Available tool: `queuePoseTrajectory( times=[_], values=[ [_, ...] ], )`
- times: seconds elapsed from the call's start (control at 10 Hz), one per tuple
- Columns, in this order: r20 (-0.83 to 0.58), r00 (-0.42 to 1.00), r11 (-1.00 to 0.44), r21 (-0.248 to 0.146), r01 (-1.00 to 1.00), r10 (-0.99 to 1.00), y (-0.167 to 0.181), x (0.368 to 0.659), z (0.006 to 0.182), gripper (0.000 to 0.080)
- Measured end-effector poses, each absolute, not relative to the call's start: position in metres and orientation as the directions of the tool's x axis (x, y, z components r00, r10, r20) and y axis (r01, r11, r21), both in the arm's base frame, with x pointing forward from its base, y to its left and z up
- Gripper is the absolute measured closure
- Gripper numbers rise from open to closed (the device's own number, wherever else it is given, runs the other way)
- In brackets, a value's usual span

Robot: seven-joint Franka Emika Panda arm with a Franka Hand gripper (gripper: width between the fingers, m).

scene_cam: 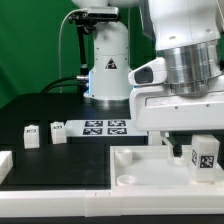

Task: Assemble one leg

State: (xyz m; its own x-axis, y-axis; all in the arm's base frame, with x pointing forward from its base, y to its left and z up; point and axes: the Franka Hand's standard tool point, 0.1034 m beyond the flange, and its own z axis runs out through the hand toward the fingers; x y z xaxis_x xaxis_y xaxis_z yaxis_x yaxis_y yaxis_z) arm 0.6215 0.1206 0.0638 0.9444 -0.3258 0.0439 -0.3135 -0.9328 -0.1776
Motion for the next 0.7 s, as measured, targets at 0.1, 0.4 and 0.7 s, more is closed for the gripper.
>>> queuePoseTrajectory(
  times=[0.1,0.4,0.7],
  values=[
    [0.071,0.977,-0.970,-0.154,-0.187,-0.199,0.1218,0.6214,0.0639,0.0150],
    [0.112,0.988,-0.990,-0.084,0.114,0.104,0.1243,0.6212,0.0647,0.0150],
    [0.111,0.988,-0.990,-0.084,0.117,0.107,0.1240,0.6207,0.0640,0.0195]
  ],
)
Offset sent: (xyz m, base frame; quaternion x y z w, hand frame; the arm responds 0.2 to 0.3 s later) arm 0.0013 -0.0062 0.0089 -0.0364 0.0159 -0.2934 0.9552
